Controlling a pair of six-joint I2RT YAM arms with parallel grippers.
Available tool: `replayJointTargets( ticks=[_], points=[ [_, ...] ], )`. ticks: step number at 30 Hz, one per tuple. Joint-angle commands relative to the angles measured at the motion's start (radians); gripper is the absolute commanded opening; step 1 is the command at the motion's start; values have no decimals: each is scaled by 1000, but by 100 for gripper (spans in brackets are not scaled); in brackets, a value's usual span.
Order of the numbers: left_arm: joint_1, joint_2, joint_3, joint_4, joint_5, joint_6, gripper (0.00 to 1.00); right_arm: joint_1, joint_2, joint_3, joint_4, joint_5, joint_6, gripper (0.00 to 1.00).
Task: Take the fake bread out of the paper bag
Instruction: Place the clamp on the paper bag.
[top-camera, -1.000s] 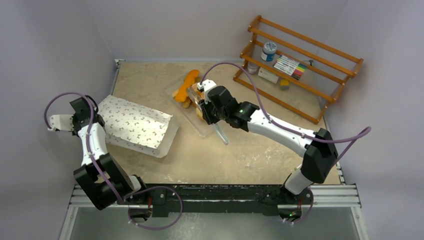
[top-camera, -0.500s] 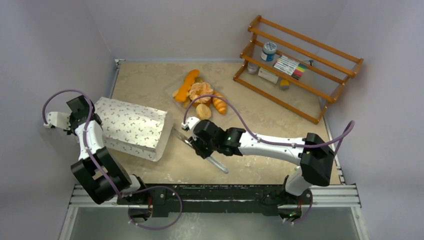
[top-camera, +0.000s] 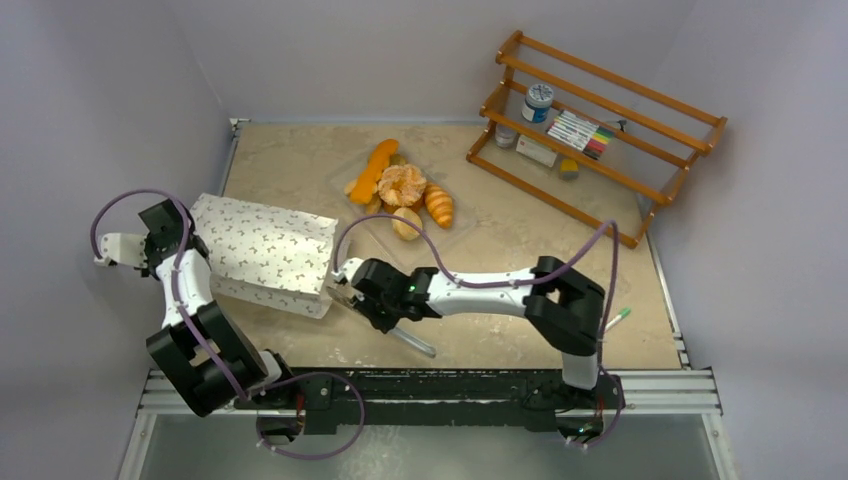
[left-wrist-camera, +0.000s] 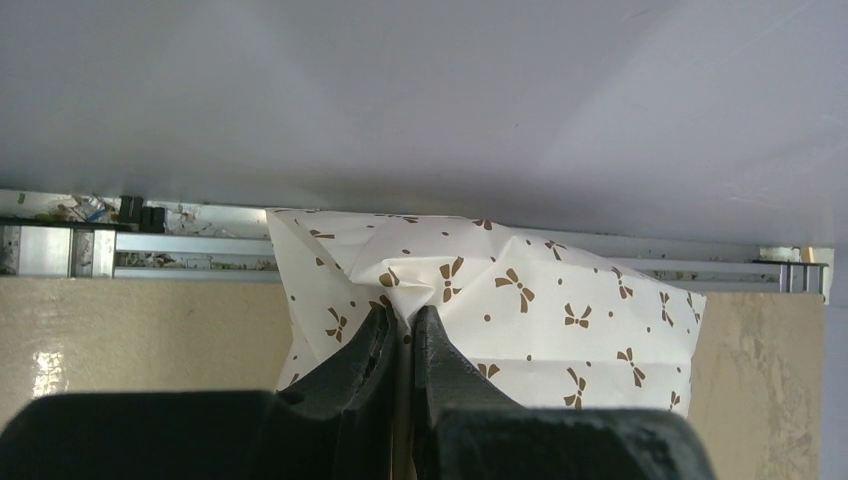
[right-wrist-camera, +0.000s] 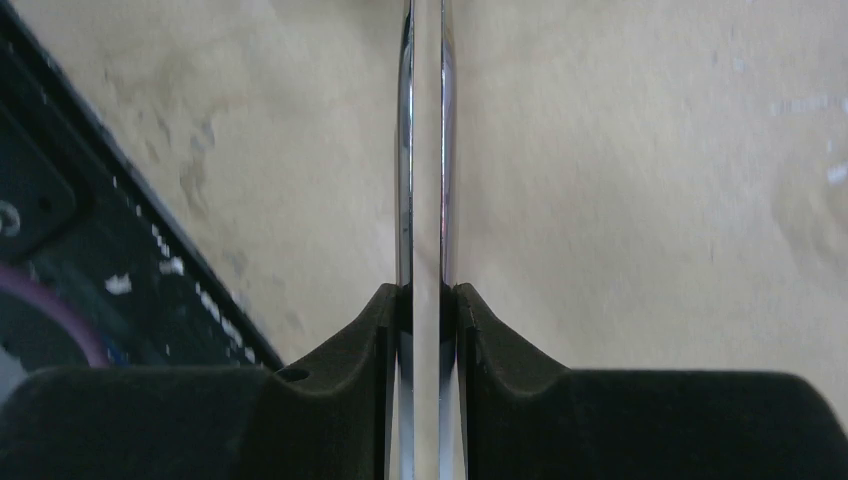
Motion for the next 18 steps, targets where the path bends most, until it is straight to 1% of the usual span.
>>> replayJointTargets(
  ticks=[1, 5, 8, 10, 13, 16, 18],
  points=[
    [8, -41, -35, 29, 47, -30, 0, -12, 79, 179, 36, 36, -48, 26],
    [8, -41, -44, 56, 82, -35, 0, -42, 138, 272, 36, 52, -61, 27],
    [7, -27, -46, 107, 125, -26, 0, -62, 196, 329, 28, 41, -69, 28],
    [5, -9, -49, 161, 167, -23, 3, -76, 244, 380, 16, 37, -73, 31],
    [5, 25, -48, 251, 239, -28, 13, -103, 311, 468, 2, 41, -79, 36],
    [2, 40, -50, 313, 290, -40, 30, -124, 360, 534, -4, 42, -81, 44],
    [-7, 37, -51, 336, 301, -44, 39, -135, 379, 559, -9, 36, -82, 47]
  ],
)
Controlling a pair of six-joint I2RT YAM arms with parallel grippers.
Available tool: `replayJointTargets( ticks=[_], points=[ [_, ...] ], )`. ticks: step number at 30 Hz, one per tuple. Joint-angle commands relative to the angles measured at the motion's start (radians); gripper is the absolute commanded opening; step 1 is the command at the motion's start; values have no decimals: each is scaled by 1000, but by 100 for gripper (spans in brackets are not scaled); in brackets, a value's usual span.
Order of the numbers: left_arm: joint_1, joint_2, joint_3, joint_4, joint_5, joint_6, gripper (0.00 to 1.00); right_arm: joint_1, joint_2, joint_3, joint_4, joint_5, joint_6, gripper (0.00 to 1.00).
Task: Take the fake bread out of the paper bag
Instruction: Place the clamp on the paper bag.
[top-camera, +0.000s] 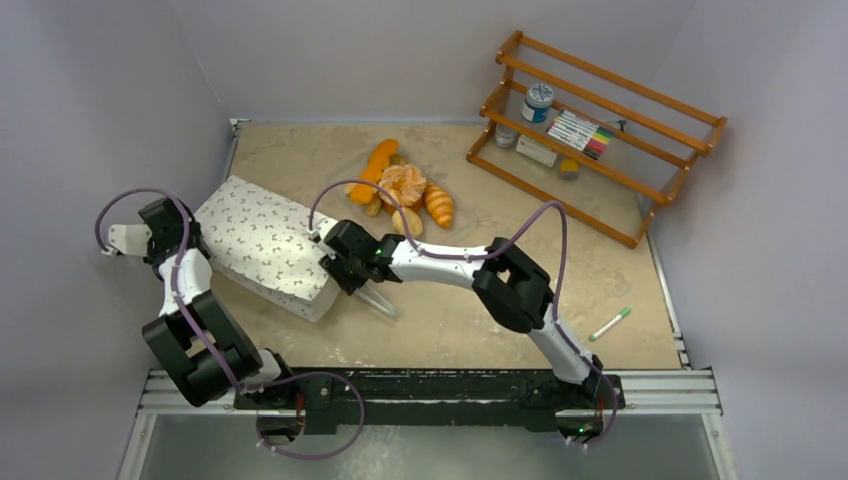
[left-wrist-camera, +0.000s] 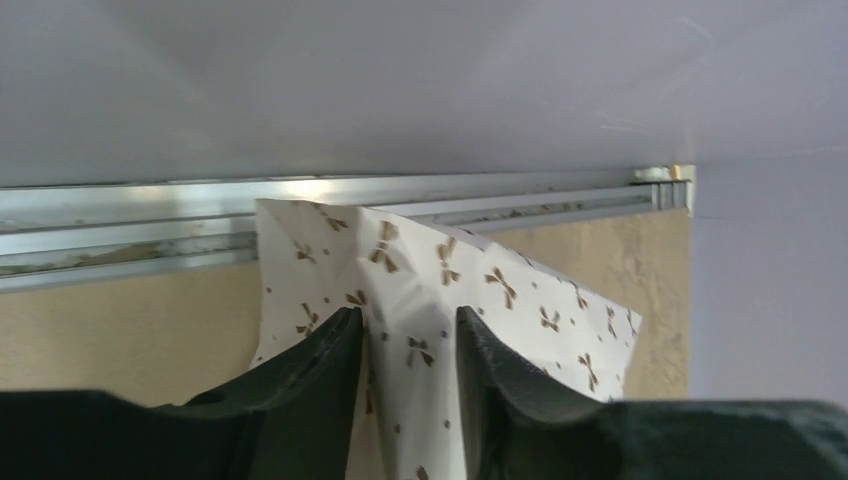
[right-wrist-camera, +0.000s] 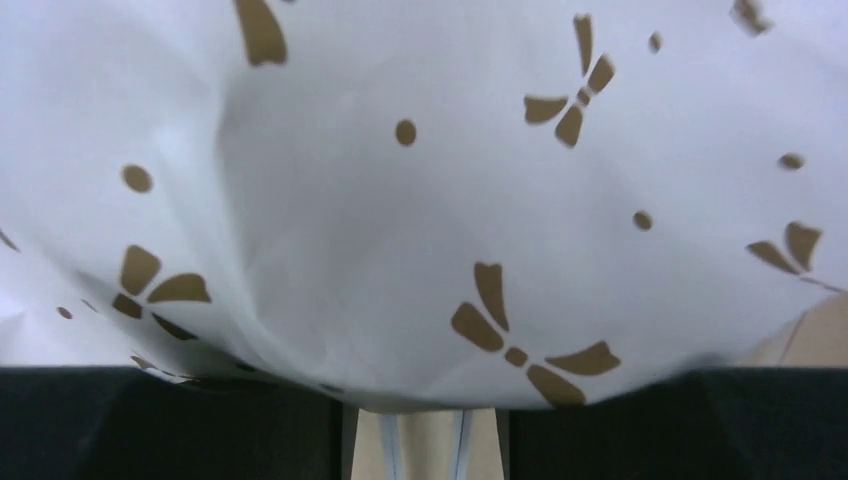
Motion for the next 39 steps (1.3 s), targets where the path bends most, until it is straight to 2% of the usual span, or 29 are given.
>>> replayJointTargets(
  ticks=[1, 7, 12, 13, 14, 15, 16, 25, 29, 32, 35, 39],
  points=[
    [-14, -5, -7, 137, 86, -13, 43, -25, 10, 85, -4, 9, -14, 48],
    [-37, -39, 4, 105, 79, -30, 58, -28, -27, 50, 13, 20, -7, 64],
    [-51, -93, 14, 4, 30, -36, 66, -29, -67, 32, 5, 25, -11, 76],
    [-51, -105, 14, -13, 19, -36, 68, -29, -78, 30, 0, 28, -11, 80],
    [-51, -121, 16, -31, 9, -34, 70, -29, -91, 23, 0, 31, -10, 91],
    [-52, -138, 17, -45, -1, -33, 71, -29, -105, 16, -3, 34, -9, 98],
    [-51, -150, 22, -64, -16, -33, 71, -28, -121, 10, -5, 41, -8, 100],
    [-63, -261, 132, -235, -143, -54, 72, -15, -311, -121, -28, 125, 31, 100],
    [-121, -352, 157, -292, -213, -108, 69, -17, -459, -253, -25, 207, 110, 100],
    [-204, -430, 147, -283, -320, -107, 68, -42, -596, -330, -2, 328, 158, 100],
    [-274, -460, 148, -236, -361, -26, 68, -105, -728, -399, 24, 471, 188, 100],
    [-378, -436, 177, -219, -397, 112, 68, -287, -887, -522, 98, 562, 246, 100]
  ],
)
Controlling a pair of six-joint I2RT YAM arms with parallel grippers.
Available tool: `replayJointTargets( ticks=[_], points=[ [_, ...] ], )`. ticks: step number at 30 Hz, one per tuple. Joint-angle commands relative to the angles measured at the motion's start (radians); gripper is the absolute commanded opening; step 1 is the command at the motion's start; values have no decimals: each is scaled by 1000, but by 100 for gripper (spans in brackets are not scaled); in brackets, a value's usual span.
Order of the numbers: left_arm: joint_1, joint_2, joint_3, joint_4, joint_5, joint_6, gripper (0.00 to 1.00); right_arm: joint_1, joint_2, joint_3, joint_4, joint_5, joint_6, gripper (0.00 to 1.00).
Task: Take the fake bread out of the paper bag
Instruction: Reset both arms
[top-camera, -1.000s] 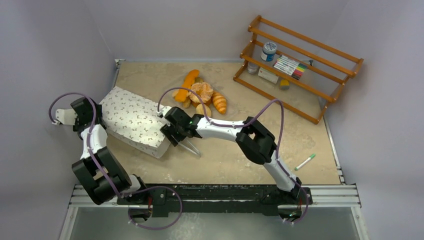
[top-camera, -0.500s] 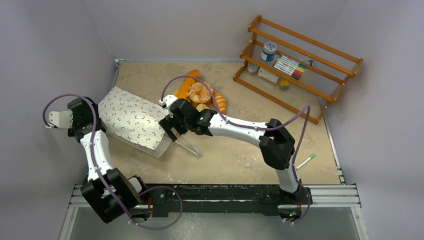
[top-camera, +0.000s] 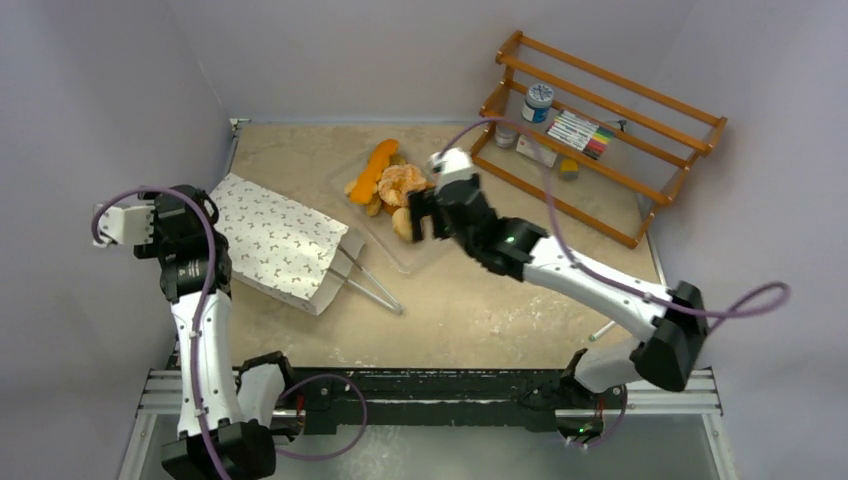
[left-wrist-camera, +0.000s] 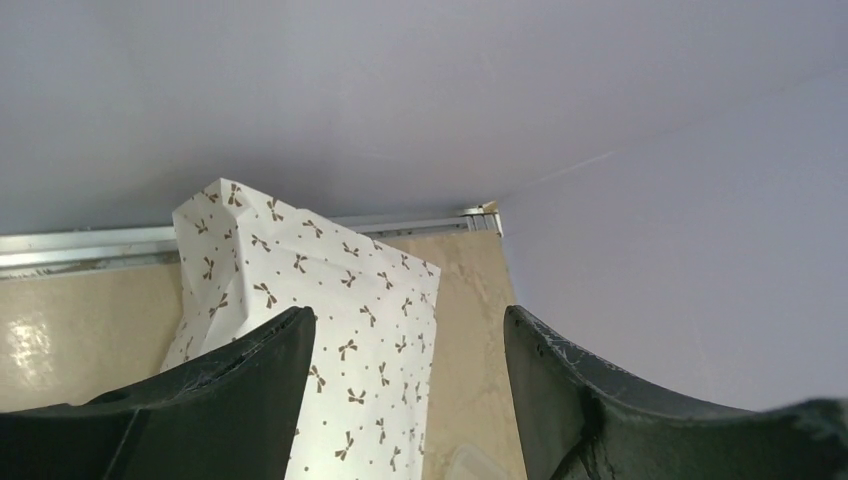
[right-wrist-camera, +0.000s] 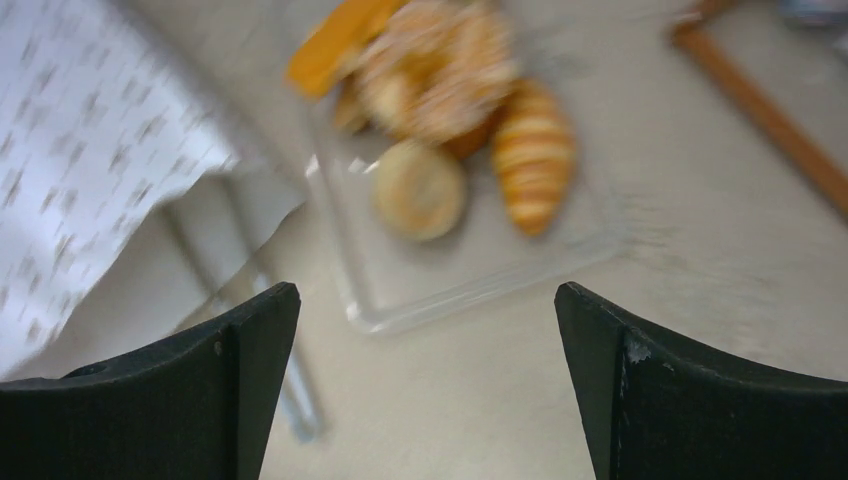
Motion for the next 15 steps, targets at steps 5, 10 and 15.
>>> replayJointTargets(
  ticks=[5, 10, 15],
  points=[
    [-283, 10, -9, 145, -203, 356, 68, -296, -241, -204, 115, 363, 105, 100],
    [-577, 34, -53, 200, -415, 555, 68, -436, -286, -269, 62, 275, 165, 100],
    [-700, 6, -110, 208, -437, 641, 68, -534, -312, -350, 61, 237, 173, 100]
  ],
)
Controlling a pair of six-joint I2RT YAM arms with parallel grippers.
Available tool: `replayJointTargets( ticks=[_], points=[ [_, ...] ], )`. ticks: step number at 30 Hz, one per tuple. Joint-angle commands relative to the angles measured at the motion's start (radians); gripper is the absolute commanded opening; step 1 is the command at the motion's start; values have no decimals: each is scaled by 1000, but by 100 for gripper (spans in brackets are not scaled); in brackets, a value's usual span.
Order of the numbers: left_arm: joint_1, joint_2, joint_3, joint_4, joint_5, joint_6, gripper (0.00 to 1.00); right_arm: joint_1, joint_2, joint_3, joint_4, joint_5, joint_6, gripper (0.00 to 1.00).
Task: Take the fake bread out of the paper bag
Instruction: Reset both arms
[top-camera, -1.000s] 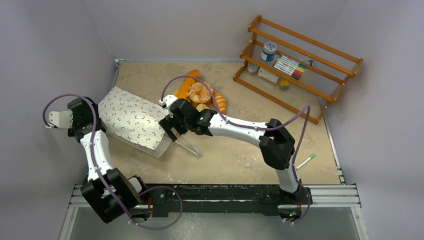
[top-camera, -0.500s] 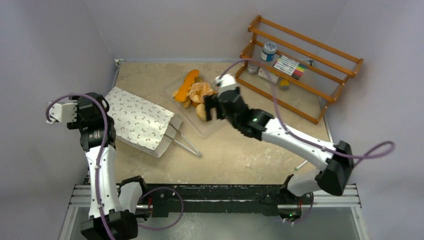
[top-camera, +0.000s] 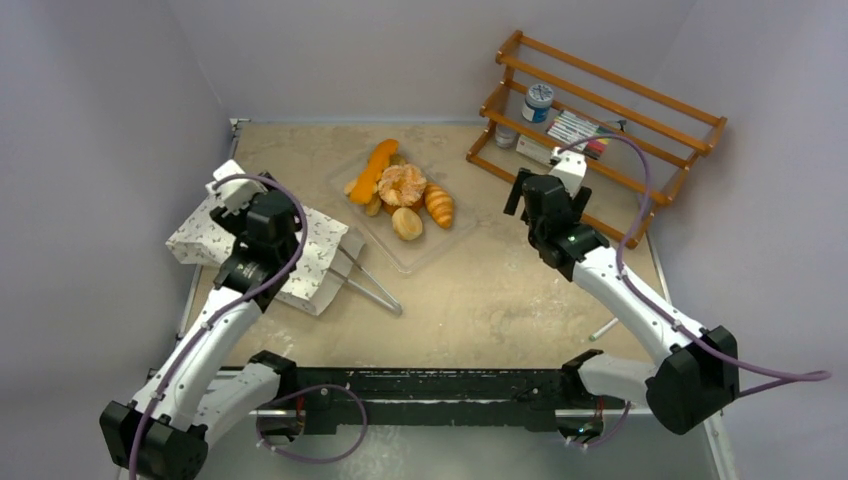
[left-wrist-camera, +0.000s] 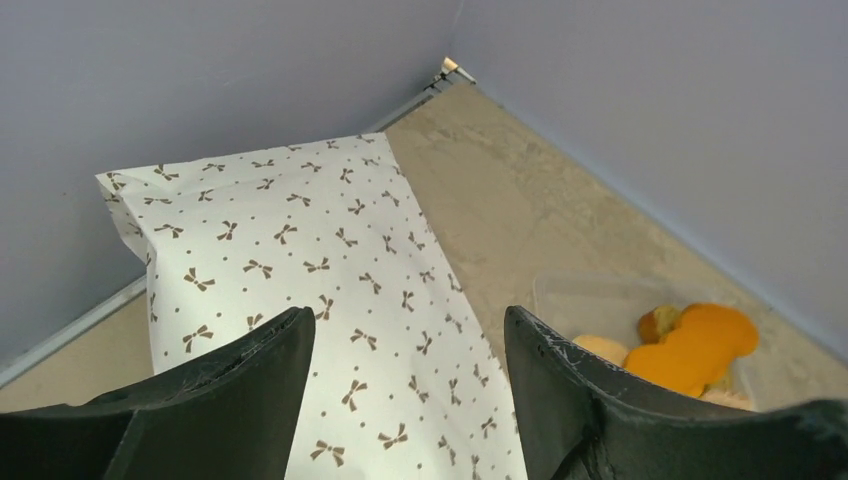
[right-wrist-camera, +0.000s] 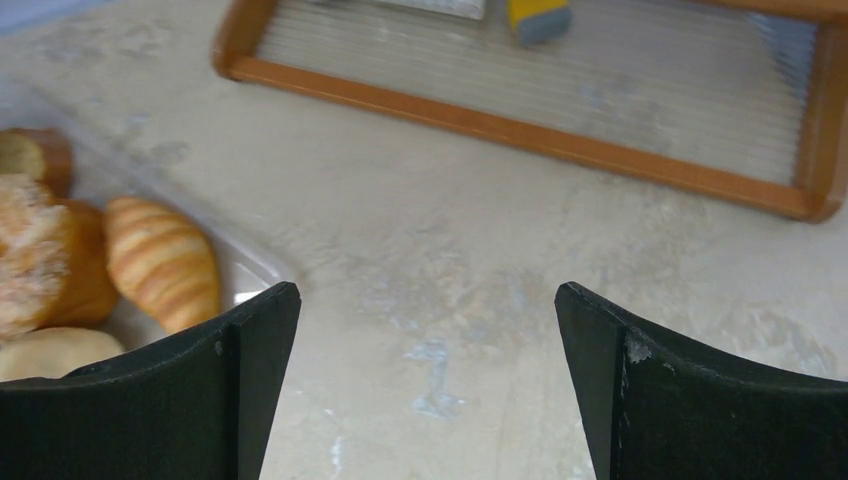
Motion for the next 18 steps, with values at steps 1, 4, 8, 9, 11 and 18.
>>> replayJointTargets(
  ticks=[1, 4, 8, 9, 11, 18],
  points=[
    [-66, -46, -49, 45, -87, 147, 68, -79, -51, -52, 14, -29, 35, 100],
    [-80, -101, -90, 9, -94, 154, 68, -115, -58, -75, 17, -39, 38, 100],
    [-81, -181, -123, -4, -111, 184, 68, -117, -22, -35, -48, -42, 82, 100],
    [-81, -193, -125, -10, -115, 187, 68, -117, -6, -18, -80, -37, 105, 100],
    [-80, -207, -129, -24, -122, 188, 68, -116, 18, -2, -140, 9, 139, 100],
    [-81, -205, -134, -15, -115, 192, 69, -116, -66, -44, -114, 19, 123, 99]
  ],
)
